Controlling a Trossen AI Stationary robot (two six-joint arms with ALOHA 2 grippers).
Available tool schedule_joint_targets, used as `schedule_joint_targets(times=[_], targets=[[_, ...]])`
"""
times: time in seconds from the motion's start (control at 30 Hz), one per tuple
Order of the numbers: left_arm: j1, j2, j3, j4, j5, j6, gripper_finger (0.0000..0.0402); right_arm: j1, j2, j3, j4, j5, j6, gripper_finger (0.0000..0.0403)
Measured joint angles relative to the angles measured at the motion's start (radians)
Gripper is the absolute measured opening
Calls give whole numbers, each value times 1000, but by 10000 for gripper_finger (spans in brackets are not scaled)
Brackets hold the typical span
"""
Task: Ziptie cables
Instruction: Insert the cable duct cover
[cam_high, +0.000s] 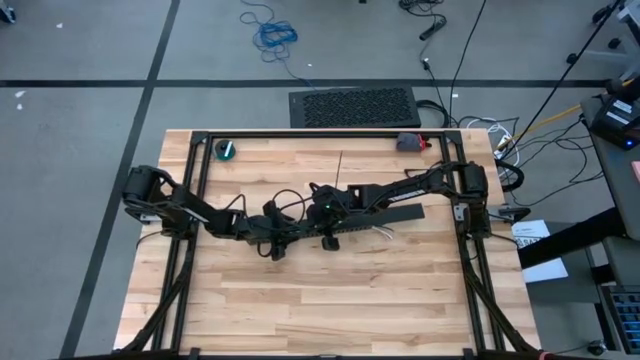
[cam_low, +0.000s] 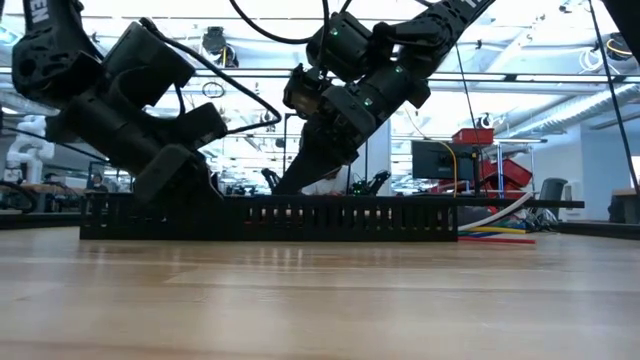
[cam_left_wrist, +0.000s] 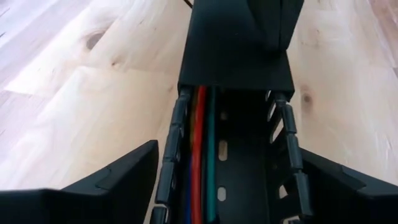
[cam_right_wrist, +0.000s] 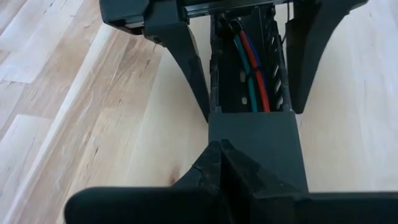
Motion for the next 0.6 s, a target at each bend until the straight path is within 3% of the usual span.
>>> schedule_joint_targets(times=[0.2,0.6], targets=[[-1,1,0,6,3,14,276,0,0,0,7,0,17,0],[10,2,-1,19,13,46,249,0,0,0,11,0,23,0]])
